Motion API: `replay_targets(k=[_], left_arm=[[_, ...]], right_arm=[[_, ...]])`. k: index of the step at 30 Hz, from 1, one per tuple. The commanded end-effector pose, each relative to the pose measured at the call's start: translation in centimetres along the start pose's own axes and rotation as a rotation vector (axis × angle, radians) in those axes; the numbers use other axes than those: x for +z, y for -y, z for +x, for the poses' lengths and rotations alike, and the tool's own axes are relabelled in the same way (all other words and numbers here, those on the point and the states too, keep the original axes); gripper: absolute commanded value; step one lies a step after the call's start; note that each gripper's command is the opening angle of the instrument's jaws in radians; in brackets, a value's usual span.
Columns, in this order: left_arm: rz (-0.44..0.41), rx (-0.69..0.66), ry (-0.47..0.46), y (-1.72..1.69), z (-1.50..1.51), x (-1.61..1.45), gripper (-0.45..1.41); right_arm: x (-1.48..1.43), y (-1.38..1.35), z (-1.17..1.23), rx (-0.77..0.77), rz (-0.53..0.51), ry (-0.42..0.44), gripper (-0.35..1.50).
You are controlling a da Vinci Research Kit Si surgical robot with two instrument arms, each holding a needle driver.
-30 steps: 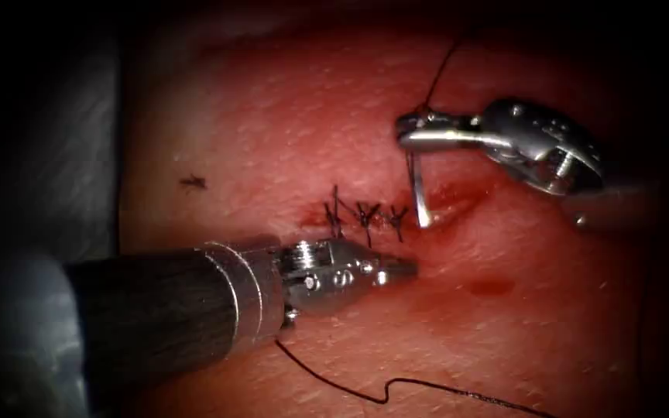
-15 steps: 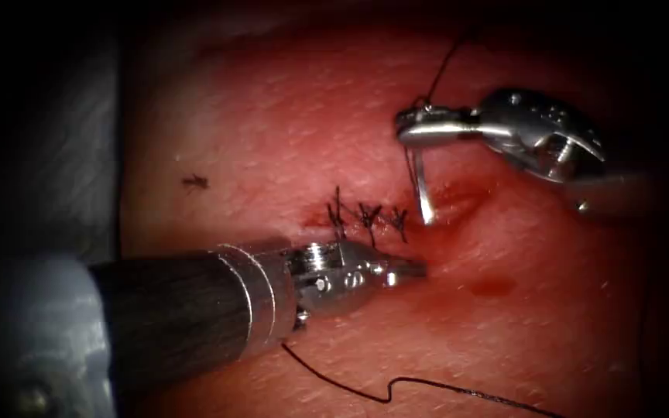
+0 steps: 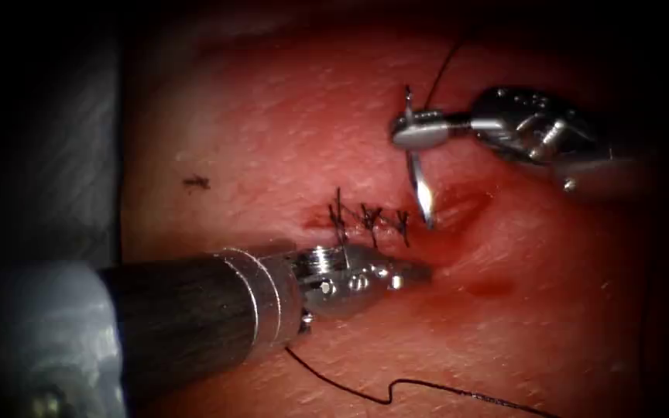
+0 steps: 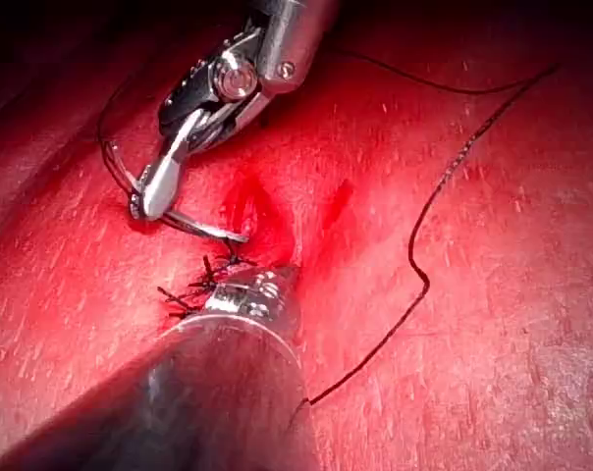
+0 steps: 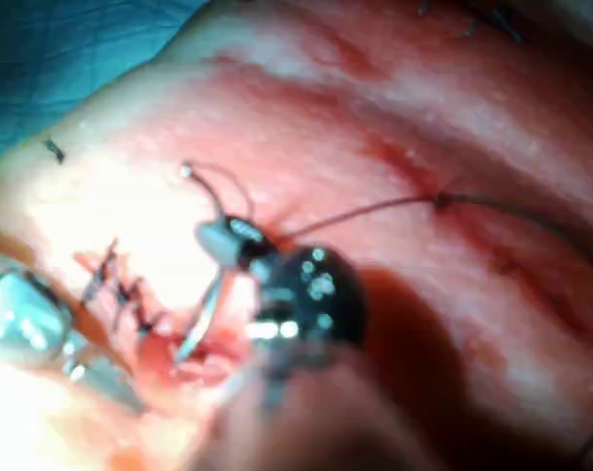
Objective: Wound Closure
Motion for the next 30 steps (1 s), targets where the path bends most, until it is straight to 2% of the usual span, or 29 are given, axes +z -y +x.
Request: replay_targets(k=[1, 4, 16, 21, 30], left_arm=[[-0.003, 0.000, -0.001, -0.02, -0.01, 0.08, -0.45], [-0.003, 0.001, -0.001, -0.02, -0.02, 0.09, -0.45], [-0.006, 0.002, -0.002, -0.01, -0.04, 0.06, -0.45], [-0.007, 0.002, -0.003, 0.00, -0.04, 0.05, -0.45], [-0.007, 0.002, -0.003, 0.00, -0.04, 0.05, -0.45]], right_arm=[[0.09, -0.02, -0.07, 0.077, 0.014, 0.009, -0.35], [0.09, -0.03, -0.06, 0.172, 0.019, 0.014, -0.35], [0.10, 0.10, -0.13, 0.323, 0.090, 0.035, -0.35], [0.12, 0.14, -0.15, 0.489, 0.125, 0.064, -0.35], [0.17, 0.26, -0.23, 0.686, 0.150, 0.097, -0.35]])
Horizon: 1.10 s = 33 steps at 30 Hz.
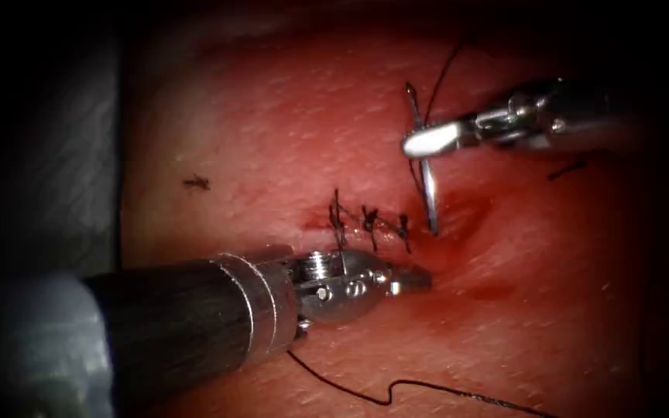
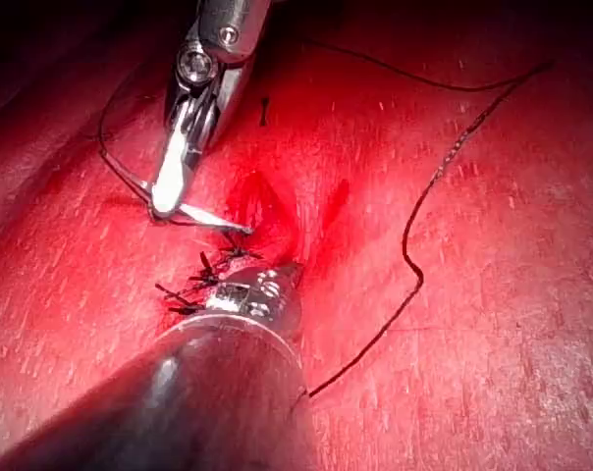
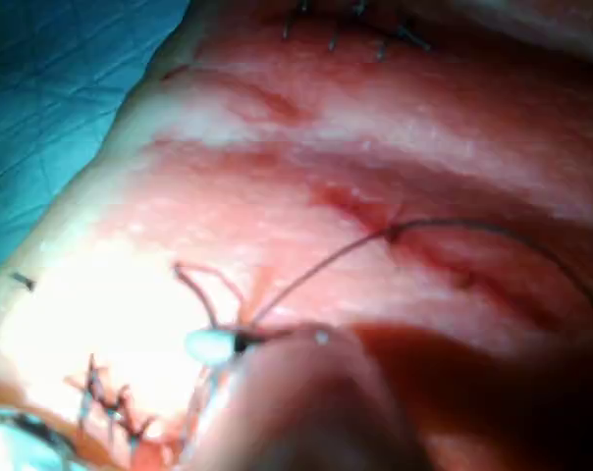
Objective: Wound Closure
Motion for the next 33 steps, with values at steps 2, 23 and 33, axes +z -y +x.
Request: replay_targets(k=[2, 23, 33], left_arm=[[-0.002, -0.001, 0.000, -0.02, -0.01, 0.08, -0.45], [-0.003, -0.001, -0.001, -0.01, -0.01, 0.07, -0.45], [-0.004, -0.001, -0.001, -0.01, -0.01, 0.06, -0.45]], right_arm=[[0.11, -0.03, -0.05, 0.031, 0.007, 0.008, -0.35], [0.22, 0.07, -0.22, 0.061, 0.058, 0.047, -0.35], [0.19, 0.08, -0.25, 0.078, 0.047, 0.054, -0.35]])
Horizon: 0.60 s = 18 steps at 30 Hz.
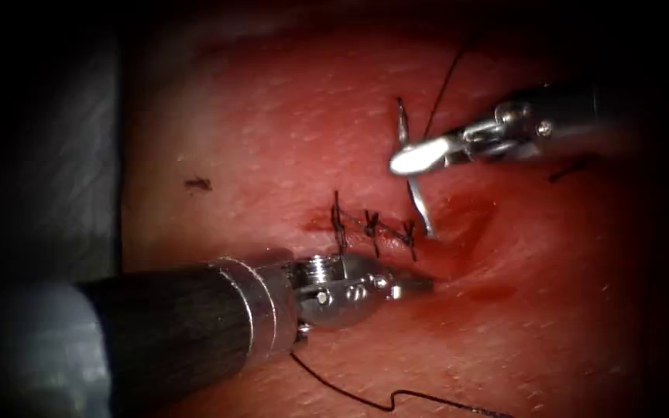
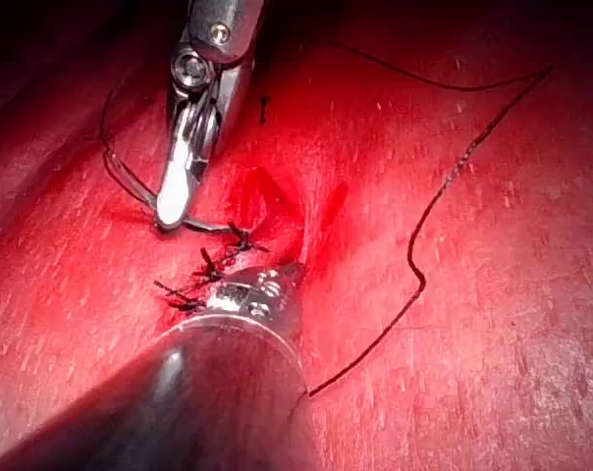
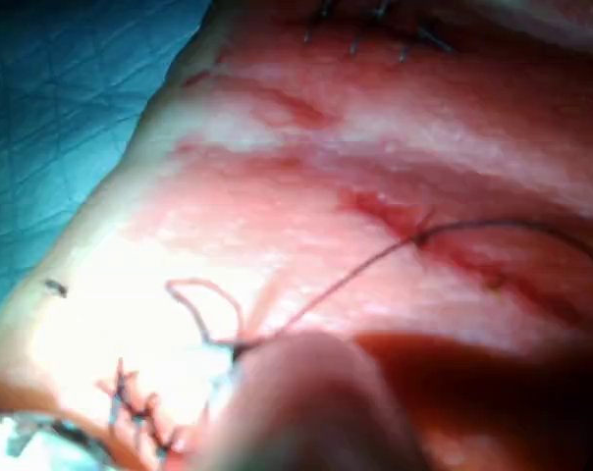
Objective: Wound Closure
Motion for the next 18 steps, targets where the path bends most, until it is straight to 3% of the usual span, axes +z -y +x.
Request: replay_targets(k=[1, 18], left_arm=[[-0.002, 0.000, -0.001, -0.03, -0.01, 0.09, -0.45], [-0.005, 0.000, -0.003, -0.02, -0.01, 0.07, -0.45]], right_arm=[[0.09, -0.07, -0.02, 0.002, -0.010, 0.006, -0.35], [0.08, -0.16, -0.16, 0.052, -0.073, 0.032, -0.35]])
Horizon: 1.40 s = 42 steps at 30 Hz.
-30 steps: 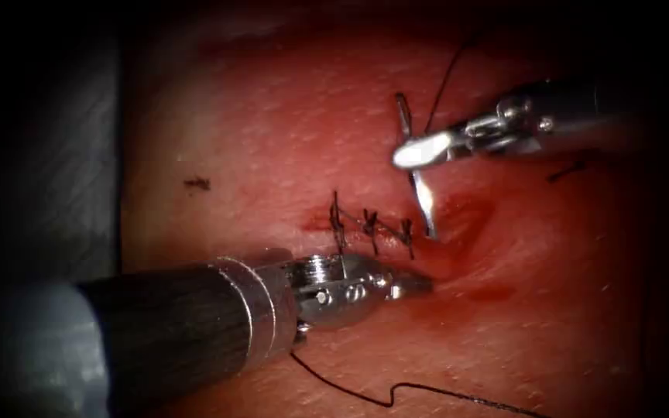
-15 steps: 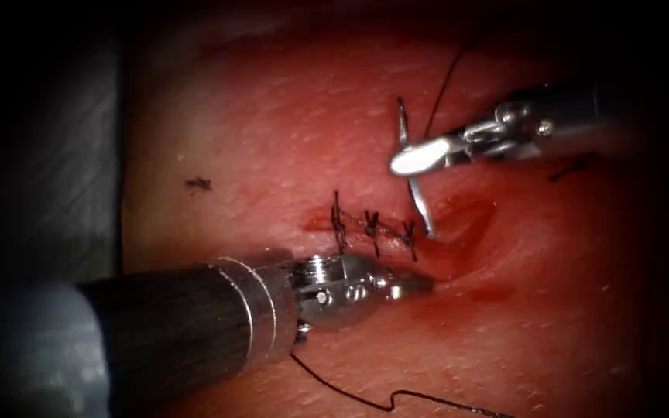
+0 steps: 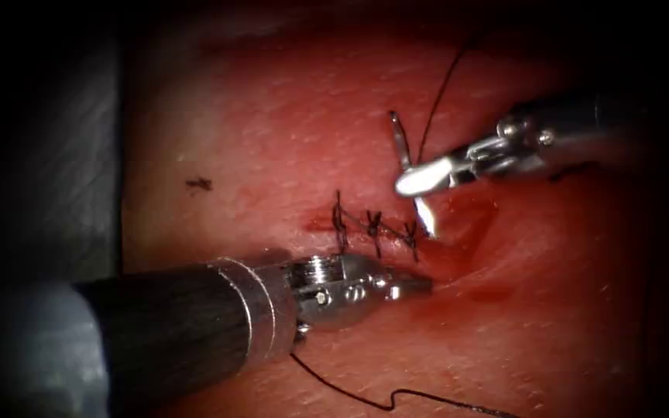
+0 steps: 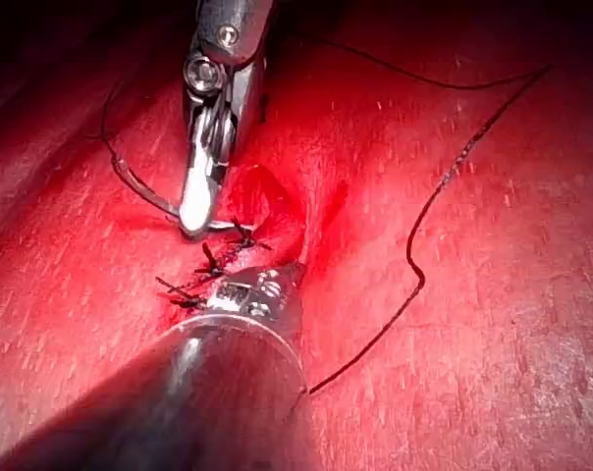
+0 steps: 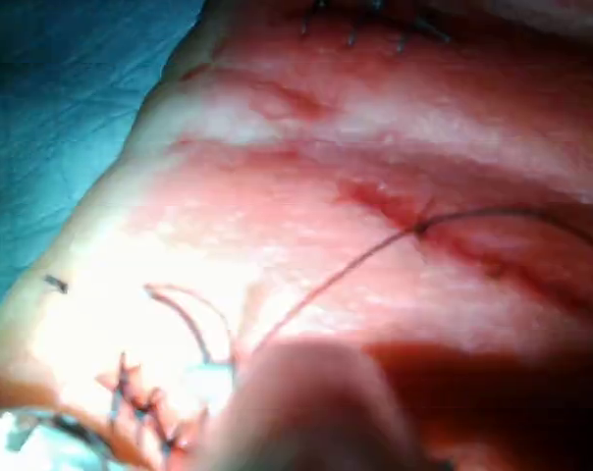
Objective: Wound Closure
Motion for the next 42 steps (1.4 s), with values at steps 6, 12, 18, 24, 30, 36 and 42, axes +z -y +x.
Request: replay_targets(k=[6, 12, 18, 24, 30, 36, 42], left_arm=[[-0.002, 0.000, -0.001, -0.03, -0.01, 0.08, -0.45], [-0.003, 0.001, -0.001, -0.03, -0.02, 0.07, -0.45], [-0.003, 0.001, -0.001, -0.03, -0.02, 0.07, -0.45], [-0.001, 0.001, 0.000, -0.03, -0.02, 0.07, -0.45], [-0.002, 0.002, 0.000, -0.03, -0.03, 0.06, -0.45], [-0.002, 0.002, 0.000, -0.03, -0.03, 0.06, -0.45], [-0.003, 0.002, 0.000, -0.03, -0.03, 0.05, -0.45]], right_arm=[[0.08, -0.07, 0.02, 0.028, -0.005, 0.003, -0.35], [0.07, -0.10, 0.02, 0.033, -0.007, 0.000, -0.35], [0.08, -0.14, -0.05, 0.070, -0.036, 0.005, -0.35], [0.08, -0.19, -0.11, 0.120, -0.017, 0.029, -0.35], [0.07, -0.20, -0.14, 0.160, 0.017, 0.052, -0.35], [0.04, -0.23, -0.16, 0.209, 0.057, 0.072, -0.35], [0.07, -0.30, -0.22, 0.247, 0.086, 0.076, -0.35]])
